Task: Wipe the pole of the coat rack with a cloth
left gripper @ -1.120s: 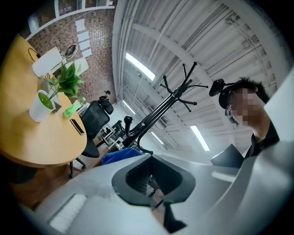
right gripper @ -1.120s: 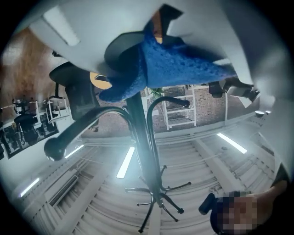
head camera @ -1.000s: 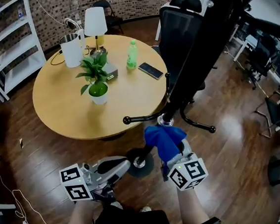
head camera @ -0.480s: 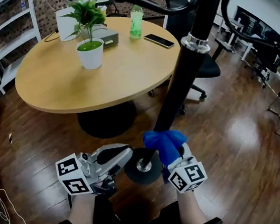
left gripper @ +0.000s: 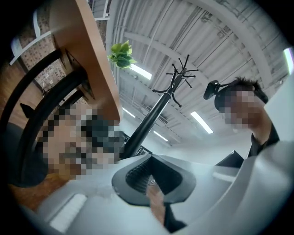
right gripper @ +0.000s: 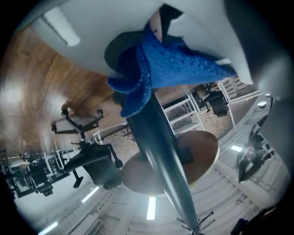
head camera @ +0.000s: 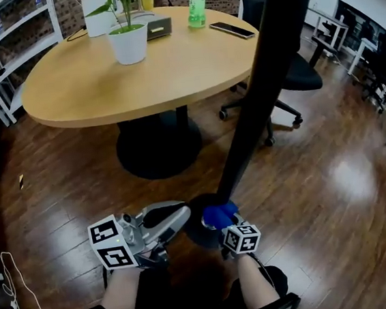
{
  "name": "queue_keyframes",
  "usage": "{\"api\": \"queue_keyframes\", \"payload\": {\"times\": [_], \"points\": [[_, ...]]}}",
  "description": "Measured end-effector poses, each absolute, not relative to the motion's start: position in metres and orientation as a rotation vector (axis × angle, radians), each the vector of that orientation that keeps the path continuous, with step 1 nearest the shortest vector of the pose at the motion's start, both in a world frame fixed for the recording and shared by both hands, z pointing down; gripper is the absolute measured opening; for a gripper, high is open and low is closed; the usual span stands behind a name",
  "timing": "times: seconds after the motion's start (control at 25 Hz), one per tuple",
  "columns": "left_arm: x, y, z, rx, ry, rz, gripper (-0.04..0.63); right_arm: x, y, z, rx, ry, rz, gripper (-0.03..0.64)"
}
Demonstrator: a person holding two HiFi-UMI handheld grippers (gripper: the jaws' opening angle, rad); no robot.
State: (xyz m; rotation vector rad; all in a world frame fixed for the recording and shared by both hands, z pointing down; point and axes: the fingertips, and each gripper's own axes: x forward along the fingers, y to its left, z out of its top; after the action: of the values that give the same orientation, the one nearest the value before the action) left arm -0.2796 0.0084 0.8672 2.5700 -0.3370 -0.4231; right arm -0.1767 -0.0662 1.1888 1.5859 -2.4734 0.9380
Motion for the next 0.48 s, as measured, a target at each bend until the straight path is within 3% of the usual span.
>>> {"api": "queue_keyframes", "payload": {"times": [0.24,0.48], "points": [[-0.283,0.008,0.875,2.564,-0.355,-0.404,0.003,-0.186,-0.069,1.221,1.522,-2.401,1.051,0.025],[-0.284,0.004,0.878,2.559,-0.353,-0.403,0.003,-0.181,-0.067,1.105,1.529,-2.699,0.956,0.025]]}}
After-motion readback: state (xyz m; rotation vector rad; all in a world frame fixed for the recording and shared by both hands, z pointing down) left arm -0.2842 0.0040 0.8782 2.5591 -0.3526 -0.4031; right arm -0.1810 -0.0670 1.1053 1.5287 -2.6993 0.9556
